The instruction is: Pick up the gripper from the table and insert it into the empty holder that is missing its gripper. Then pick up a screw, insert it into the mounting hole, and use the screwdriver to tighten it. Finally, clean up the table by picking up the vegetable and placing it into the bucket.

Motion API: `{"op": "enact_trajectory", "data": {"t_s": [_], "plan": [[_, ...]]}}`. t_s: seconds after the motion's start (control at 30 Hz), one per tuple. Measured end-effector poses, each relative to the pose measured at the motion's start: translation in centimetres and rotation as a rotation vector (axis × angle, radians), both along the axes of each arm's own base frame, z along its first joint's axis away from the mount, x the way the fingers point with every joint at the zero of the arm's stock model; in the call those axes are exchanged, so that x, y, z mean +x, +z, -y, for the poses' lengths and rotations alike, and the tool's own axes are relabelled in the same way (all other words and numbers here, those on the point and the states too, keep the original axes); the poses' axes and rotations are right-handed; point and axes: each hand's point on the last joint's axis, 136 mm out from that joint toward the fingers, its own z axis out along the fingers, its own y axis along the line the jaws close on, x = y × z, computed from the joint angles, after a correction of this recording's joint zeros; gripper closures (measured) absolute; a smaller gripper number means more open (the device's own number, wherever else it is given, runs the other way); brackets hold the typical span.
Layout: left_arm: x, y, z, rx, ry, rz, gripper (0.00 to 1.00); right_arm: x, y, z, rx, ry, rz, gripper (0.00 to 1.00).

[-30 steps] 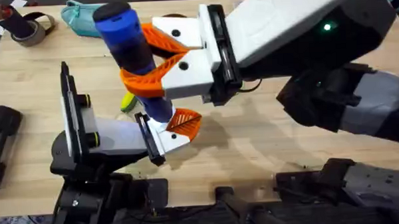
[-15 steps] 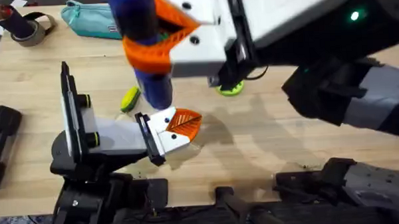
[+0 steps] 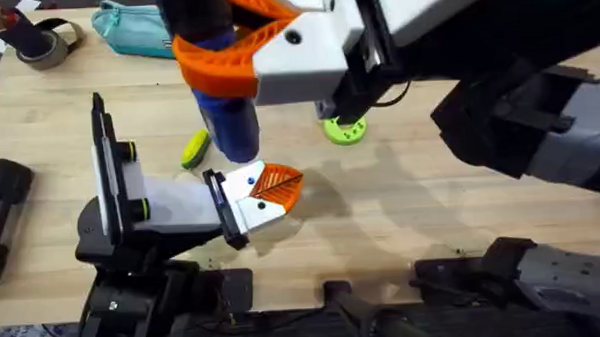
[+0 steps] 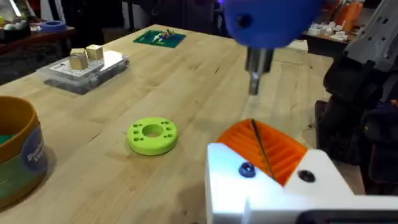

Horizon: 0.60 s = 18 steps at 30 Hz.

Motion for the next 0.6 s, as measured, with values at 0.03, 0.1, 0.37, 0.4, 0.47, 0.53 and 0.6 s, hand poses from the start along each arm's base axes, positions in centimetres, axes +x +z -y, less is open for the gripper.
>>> {"op": "enact_trajectory", "data": {"t_s": [0.03,0.1,0.37,0.4,0.47,0.53,0.6], "plan": [[0.0,0.0,0.0,0.0,0.0,0.0,0.994,-0.1,-0.1,0.0,-0.003,0.004,0.0,0.976],[0.0,0.0,0.0,0.0,0.0,0.0,0.994,-0.2,-0.2,-0.1,-0.006,0.011,0.008,0.976],[0.0,0.0,0.0,0.0,0.0,0.0,0.994,-0.8,-0.6,-0.3,-0.017,0.028,0.032,0.976],[0.0,0.0,0.0,0.0,0.0,0.0,0.994,-0.9,-0.6,-0.3,-0.017,0.028,0.038,0.976],[0.0,0.0,0.0,0.0,0.0,0.0,0.994,-1.1,-1.3,-0.5,-0.026,0.032,0.05,0.976],[0.0,0.0,0.0,0.0,0.0,0.0,0.994,-1.2,-1.6,-0.6,-0.032,0.034,0.052,0.976],[0.0,0.0,0.0,0.0,0.0,0.0,0.994,-1.1,-1.9,-0.8,-0.039,0.036,0.049,0.976]]}}
